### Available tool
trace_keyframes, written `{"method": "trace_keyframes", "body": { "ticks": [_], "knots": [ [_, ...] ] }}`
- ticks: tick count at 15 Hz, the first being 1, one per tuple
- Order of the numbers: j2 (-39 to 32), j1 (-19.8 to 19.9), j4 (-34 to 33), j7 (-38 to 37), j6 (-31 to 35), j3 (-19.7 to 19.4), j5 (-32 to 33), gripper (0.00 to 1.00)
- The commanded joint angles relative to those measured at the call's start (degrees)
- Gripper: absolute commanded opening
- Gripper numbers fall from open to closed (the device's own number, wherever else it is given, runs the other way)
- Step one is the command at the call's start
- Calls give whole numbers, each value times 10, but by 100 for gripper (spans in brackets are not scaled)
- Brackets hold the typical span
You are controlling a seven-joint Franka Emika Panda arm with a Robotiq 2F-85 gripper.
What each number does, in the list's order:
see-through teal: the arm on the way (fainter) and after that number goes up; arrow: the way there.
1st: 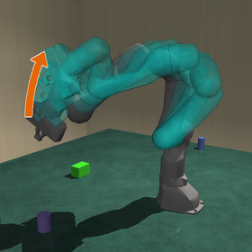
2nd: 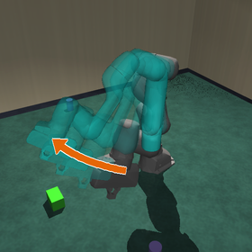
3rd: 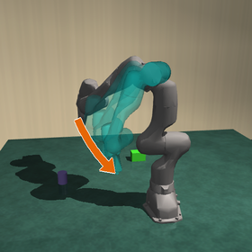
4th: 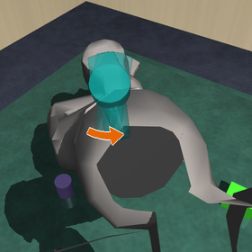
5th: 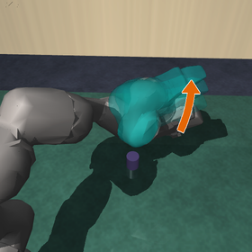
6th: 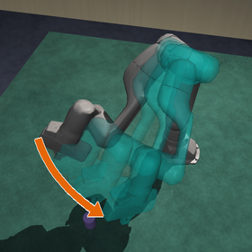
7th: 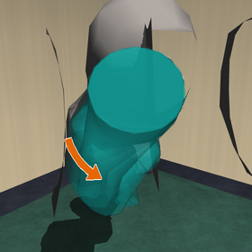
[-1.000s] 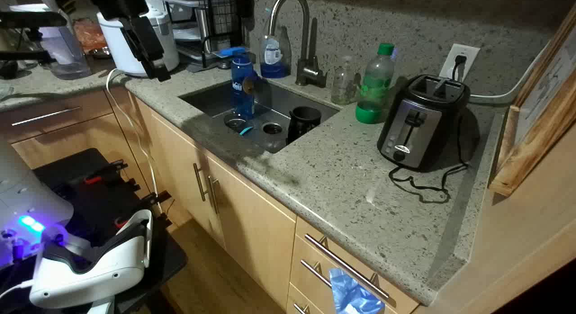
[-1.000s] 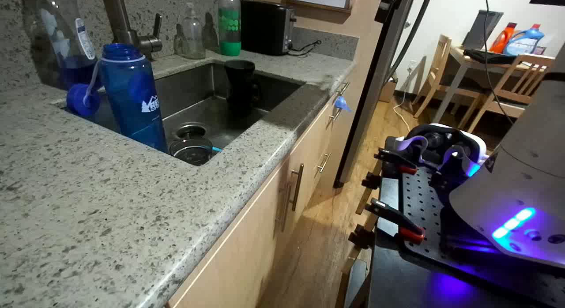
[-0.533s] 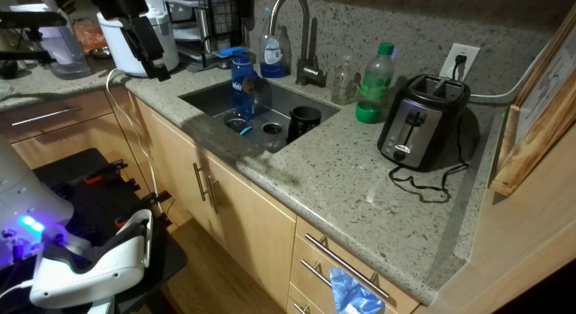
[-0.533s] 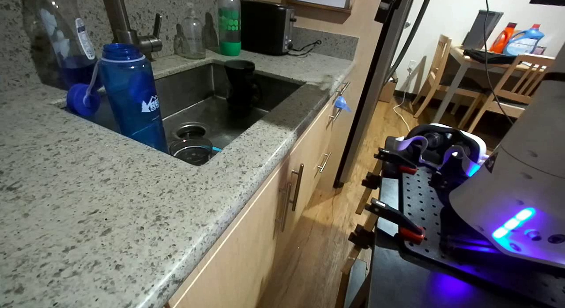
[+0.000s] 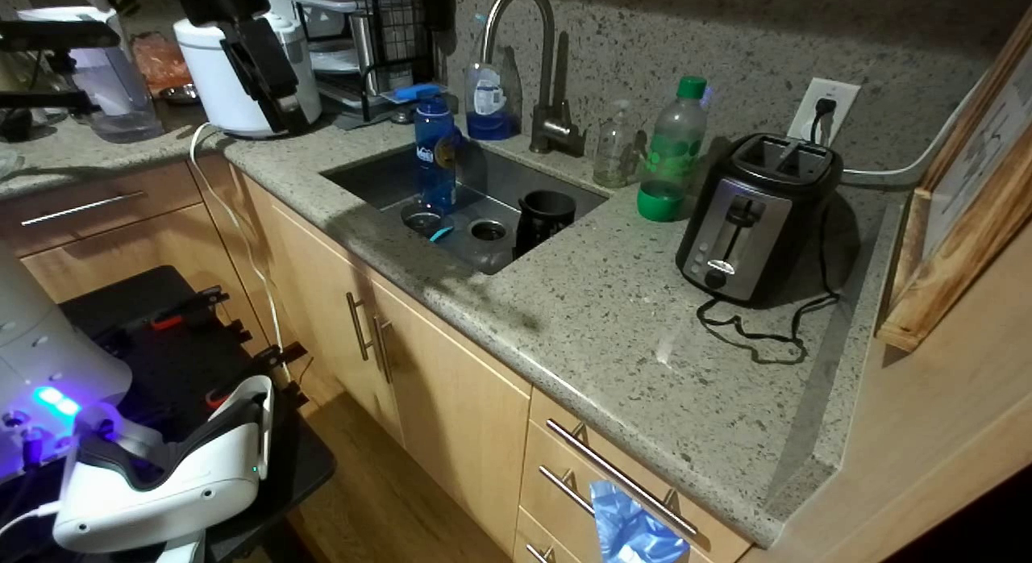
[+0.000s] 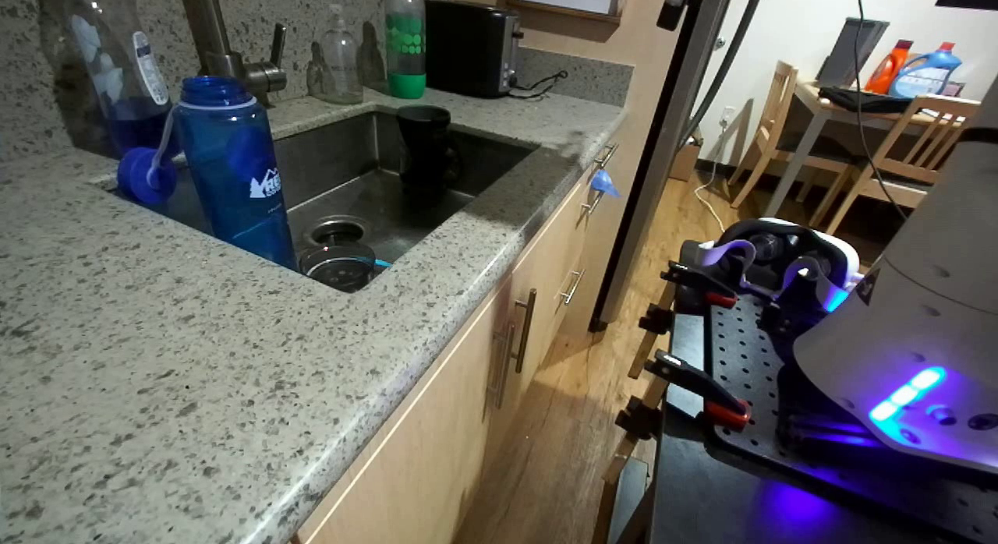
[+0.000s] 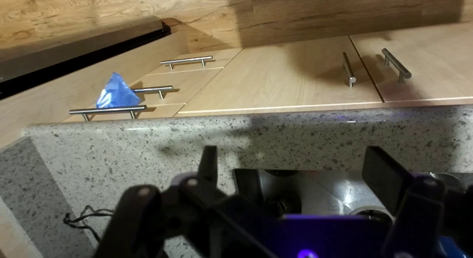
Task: Remove the cup from the sink and put it on the countertop near the toaster
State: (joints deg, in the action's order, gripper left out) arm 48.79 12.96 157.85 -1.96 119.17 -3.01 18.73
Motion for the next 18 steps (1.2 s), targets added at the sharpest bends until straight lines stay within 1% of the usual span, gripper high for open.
{"method": "trace_keyframes", "body": {
  "ticks": [1,3,6,8,10,11,13,14,16,18],
  "knots": [
    [-55,-1,-47,-29,18,-10,-19,100],
    [-89,-3,-82,-45,-4,-16,-50,100],
    [-134,-10,-124,-49,-16,-23,-95,100],
    [-171,-11,-157,-55,-25,-24,-123,100],
    [-213,-10,-193,-81,-48,-20,-149,100],
    [-230,-8,-208,-98,-57,-15,-153,100],
    [-245,-11,-219,-111,-51,-12,-148,100],
    [-217,-12,-188,-91,-33,-20,-140,100],
    [-238,-14,-203,-98,-33,-19,-140,100],
    [-243,-14,-207,-98,-33,-19,-140,100]
  ]
}}
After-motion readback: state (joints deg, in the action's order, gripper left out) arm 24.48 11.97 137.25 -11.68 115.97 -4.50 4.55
